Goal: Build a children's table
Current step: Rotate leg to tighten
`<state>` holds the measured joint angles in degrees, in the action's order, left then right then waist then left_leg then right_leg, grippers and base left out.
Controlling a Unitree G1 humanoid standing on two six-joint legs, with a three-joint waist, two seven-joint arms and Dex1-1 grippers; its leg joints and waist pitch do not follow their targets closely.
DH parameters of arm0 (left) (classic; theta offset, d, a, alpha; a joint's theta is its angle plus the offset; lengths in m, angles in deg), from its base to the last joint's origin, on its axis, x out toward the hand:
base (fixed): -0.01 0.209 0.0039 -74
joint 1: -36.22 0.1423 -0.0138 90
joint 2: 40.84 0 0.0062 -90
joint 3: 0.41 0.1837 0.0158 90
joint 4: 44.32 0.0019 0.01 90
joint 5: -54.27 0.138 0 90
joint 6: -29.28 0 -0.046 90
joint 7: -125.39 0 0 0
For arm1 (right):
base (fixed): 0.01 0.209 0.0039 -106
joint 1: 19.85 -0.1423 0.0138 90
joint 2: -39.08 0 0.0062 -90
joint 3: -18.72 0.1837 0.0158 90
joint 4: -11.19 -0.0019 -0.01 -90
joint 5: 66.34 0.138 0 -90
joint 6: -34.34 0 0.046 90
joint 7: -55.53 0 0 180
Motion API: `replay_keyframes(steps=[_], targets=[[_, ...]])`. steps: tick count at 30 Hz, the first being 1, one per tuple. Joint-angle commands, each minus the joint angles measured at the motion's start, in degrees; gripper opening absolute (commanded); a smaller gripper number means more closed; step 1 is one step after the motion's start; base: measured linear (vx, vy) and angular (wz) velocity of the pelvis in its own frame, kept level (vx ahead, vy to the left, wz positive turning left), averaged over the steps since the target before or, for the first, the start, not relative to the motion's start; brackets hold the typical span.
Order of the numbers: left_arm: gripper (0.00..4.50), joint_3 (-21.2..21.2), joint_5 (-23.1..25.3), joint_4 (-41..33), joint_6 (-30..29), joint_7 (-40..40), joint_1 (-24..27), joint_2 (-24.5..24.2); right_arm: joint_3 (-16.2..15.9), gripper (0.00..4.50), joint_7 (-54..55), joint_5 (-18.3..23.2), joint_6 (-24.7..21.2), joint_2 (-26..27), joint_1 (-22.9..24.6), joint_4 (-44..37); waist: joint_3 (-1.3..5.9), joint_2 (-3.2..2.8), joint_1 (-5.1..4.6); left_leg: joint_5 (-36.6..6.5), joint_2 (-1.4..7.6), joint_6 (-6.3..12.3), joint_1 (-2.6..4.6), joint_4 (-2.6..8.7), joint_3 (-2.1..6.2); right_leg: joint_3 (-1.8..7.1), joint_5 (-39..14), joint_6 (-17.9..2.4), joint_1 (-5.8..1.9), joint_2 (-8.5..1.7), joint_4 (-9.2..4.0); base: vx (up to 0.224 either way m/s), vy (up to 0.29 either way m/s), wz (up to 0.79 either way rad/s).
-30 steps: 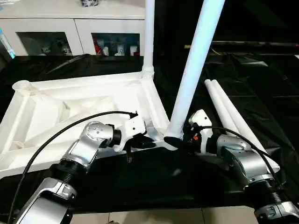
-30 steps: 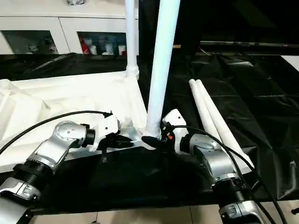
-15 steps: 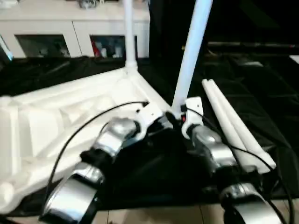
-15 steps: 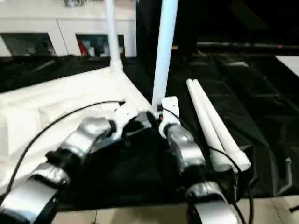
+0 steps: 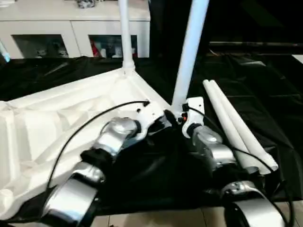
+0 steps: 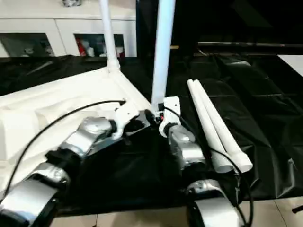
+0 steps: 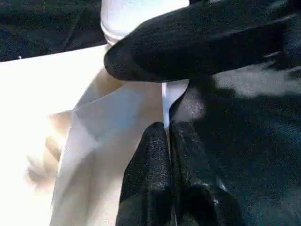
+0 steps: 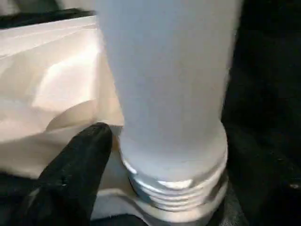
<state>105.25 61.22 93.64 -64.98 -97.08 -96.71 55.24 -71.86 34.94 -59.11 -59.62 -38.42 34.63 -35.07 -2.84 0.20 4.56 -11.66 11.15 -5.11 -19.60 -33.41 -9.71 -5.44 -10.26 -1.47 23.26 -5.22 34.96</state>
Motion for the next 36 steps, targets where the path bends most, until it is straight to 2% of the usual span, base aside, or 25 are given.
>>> replay_keyframes(steps=[1, 3, 5, 6, 7, 11, 15, 18, 19, 20, 32, 36], targets=[[0.00, -0.17, -1.20, -0.79, 2.57, -3.98, 2.72, -1.90, -0.74, 4.00, -5.94, 2.06, -2.72, -1.79, 1.69, -4.67, 3.57, 0.76, 0.30, -6.19, 1.52, 4.86, -0.77, 3.70, 0.14, 3.16, -10.38, -10.65, -3.74, -3.53, -4.24, 0.000, 0.000, 0.00], [0.00, -0.08, -3.30, -3.86, 4.92, -10.47, 4.92, -4.18, -2.36, 4.00, -12.68, 2.40, -3.57, -5.34, 4.24, -8.78, 3.64, 0.61, 0.71, -5.68, 1.86, 5.45, -0.76, 3.69, 0.29, 3.17, -9.33, -10.86, -3.87, -3.71, -4.01, 0.000, 0.000, 0.00], [0.00, -0.04, -5.17, -6.45, 5.27, -15.28, 6.35, -5.42, -3.53, 4.00, -16.53, 2.66, -3.83, -7.30, 5.44, -10.90, 3.62, 0.48, 0.77, -5.82, 1.97, 5.34, -0.56, 3.67, 0.12, 3.26, -8.75, -11.44, -3.56, -3.70, -3.89, 0.000, 0.000, 0.00], [0.00, -0.02, -5.79, -7.39, 4.76, -16.73, 6.78, -5.80, -3.92, 4.00, -17.71, 2.72, -3.75, -7.87, 5.74, -11.49, 3.48, 0.59, 0.68, -6.50, 1.91, 5.20, -0.79, 3.77, 0.10, 3.23, -9.79, -11.50, -3.64, -3.71, -4.00, 0.000, 0.000, 0.00], [0.00, 0.24, -6.27, -8.69, 4.66, -18.39, 7.38, -6.45, -4.40, 4.00, -19.33, 2.84, -4.02, -8.63, 6.14, -12.36, 3.44, 0.44, 0.67, -7.39, 1.96, 4.66, -0.61, 3.84, 0.09, 3.23, -11.39, -11.46, -3.46, -3.74, -4.14, 0.000, 0.000, 0.00], [0.00, 0.70, -7.03, -10.78, 4.71, -21.58, 8.50, -8.11, -6.74, 4.00, -23.46, 1.31, -2.90, -11.21, 6.88, -14.15, 3.34, 0.31, 0.70, -8.49, 2.05, 3.49, -0.53, 3.98, 0.17, 3.24, -13.33, -10.80, -3.39, -3.71, -4.30, 0.000, 0.000, 0.00], [0.00, 0.29, -8.02, -12.71, 3.99, -24.99, 9.49, -9.55, -8.50, 4.00, -29.64, 2.40, -5.78, -13.47, 8.04, -18.06, 3.47, 0.44, 0.87, -6.84, 2.03, 4.02, -0.70, 3.81, 0.15, 3.31, -11.16, -10.75, -3.57, -3.65, -3.98, 0.000, 0.000, 0.00], [0.00, -0.02, -7.86, -13.59, 3.68, -24.99, 9.81, -9.81, -9.55, 4.00, -31.02, 1.91, -6.02, -14.04, 8.50, -18.77, 3.51, 0.44, 0.81, -6.48, 1.96, 4.19, -0.71, 3.72, 0.09, 3.26, -10.28, -11.34, -3.51, -3.60, -3.92, 0.000, 0.000, 0.00], [0.00, -0.07, -7.79, -13.64, 3.73, -24.84, 9.85, -9.82, -9.70, 4.00, -31.11, 1.85, -5.98, -14.08, 8.58, -18.79, 3.47, 0.81, 0.76, -6.42, 1.97, 4.26, -0.81, 3.74, 0.07, 3.26, -10.42, -11.27, -3.56, -3.60, -3.96, 0.000, 0.000, 0.00], [0.00, -0.17, -7.66, -13.52, 3.75, -24.49, 9.79, -9.78, -9.80, 4.00, -31.14, 1.82, -5.89, -14.06, 8.64, -18.72, 3.42, 0.58, 0.83, -6.69, 1.98, 4.13, -0.75, 3.76, 0.09, 3.27, -11.41, -11.26, -3.48, -3.71, -4.05, 0.000, 0.000, 0.00], [0.00, -0.52, -7.78, -14.16, 3.11, -24.69, 10.07, -10.14, -9.03, 2.80, -31.26, 2.80, -7.20, -13.25, 8.88, -18.96, 3.56, 0.55, 0.87, -5.85, 1.90, 3.89, -0.77, 3.64, 0.12, 3.22, -10.92, -10.88, -3.52, -3.65, -3.93, 0.000, 0.000, 0.00], [0.00, -0.54, -7.28, -13.57, 2.87, -23.49, 9.97, -9.87, -8.40, 2.69, -28.89, 2.28, -6.47, -12.52, 9.04, -17.84, 3.56, 0.50, 0.84, -5.88, 1.94, 3.71, -0.74, 3.67, 0.14, 3.22, -10.78, -10.99, -3.51, -3.65, -3.89, 0.000, 0.000, 0.00]])
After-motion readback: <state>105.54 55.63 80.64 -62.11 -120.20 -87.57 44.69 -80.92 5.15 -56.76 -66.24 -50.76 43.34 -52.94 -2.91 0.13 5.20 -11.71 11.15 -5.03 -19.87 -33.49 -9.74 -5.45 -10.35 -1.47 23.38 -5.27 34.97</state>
